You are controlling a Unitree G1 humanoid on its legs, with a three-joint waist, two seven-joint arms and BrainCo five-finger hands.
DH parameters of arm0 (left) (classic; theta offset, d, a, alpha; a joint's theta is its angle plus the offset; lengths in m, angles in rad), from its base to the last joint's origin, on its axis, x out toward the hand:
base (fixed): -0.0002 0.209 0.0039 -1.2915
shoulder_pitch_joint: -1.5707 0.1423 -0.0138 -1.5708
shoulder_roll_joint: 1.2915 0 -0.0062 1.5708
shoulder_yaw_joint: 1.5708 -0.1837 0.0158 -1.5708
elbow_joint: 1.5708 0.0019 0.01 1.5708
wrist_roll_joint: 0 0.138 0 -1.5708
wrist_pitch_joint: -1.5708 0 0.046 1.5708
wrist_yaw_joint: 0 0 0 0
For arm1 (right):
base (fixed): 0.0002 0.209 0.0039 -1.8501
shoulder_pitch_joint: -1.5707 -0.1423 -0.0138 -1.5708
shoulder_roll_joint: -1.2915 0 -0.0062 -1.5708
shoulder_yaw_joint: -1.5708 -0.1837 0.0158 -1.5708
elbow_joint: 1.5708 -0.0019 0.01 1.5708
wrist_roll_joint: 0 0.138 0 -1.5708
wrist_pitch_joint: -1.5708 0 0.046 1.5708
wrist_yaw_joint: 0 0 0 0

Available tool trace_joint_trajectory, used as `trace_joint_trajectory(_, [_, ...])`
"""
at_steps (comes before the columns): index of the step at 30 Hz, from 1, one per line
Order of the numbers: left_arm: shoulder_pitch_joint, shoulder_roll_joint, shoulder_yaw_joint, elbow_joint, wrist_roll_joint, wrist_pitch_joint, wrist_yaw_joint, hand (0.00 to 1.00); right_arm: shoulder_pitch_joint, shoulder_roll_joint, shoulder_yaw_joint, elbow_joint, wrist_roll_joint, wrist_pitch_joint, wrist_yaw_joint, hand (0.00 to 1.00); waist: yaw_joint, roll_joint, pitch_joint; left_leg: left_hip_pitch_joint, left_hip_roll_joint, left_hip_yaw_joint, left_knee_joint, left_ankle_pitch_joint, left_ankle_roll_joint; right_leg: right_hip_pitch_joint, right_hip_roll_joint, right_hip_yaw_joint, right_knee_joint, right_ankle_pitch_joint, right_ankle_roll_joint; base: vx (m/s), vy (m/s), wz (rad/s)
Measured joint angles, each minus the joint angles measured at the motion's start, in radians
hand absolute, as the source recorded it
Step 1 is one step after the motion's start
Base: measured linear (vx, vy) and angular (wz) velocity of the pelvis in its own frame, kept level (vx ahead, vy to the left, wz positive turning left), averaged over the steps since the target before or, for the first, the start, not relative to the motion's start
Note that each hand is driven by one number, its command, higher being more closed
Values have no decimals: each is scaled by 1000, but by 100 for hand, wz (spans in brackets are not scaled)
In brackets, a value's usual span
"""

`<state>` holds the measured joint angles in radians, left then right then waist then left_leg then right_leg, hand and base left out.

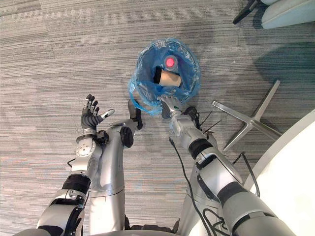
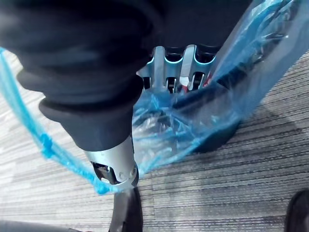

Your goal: Gather rubbish on tea table into small bin, then transfer packed bag to large trash can.

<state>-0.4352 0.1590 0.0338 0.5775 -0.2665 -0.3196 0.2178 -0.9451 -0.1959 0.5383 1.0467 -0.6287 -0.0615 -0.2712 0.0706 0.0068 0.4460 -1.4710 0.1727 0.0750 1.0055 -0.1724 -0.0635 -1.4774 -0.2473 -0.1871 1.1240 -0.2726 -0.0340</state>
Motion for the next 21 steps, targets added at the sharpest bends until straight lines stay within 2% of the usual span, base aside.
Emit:
trace_joint_trajectory(7, [-4,-2,1,10,1,-3,0,0,4,11,-29,-17,70,-19,12,100,2,0,-24,-24,2,-5,12,0,-1,-20,2,-3,7,-2,1,-22,20,-1])
trace_joint_trajectory(15, [-4,-5,4,14,3,6,-1,0,47,10,-72,-190,145,-26,12,100,1,0,-24,-10,7,-16,30,0,0,9,3,-13,10,3,-6,-10,20,-1])
trace_joint_trajectory(19, [13,-56,-6,22,5,29,-3,0,121,12,-110,-324,202,-27,10,100,0,-1,-24,71,11,-25,17,-3,3,103,6,-28,-11,-1,0,-8,5,0])
trace_joint_trajectory(21, [57,-87,-26,27,6,41,-21,0,205,21,-113,-453,279,-36,13,100,-1,-1,-24,164,17,-21,-28,-8,1,200,17,-39,-59,0,4,-37,11,0])
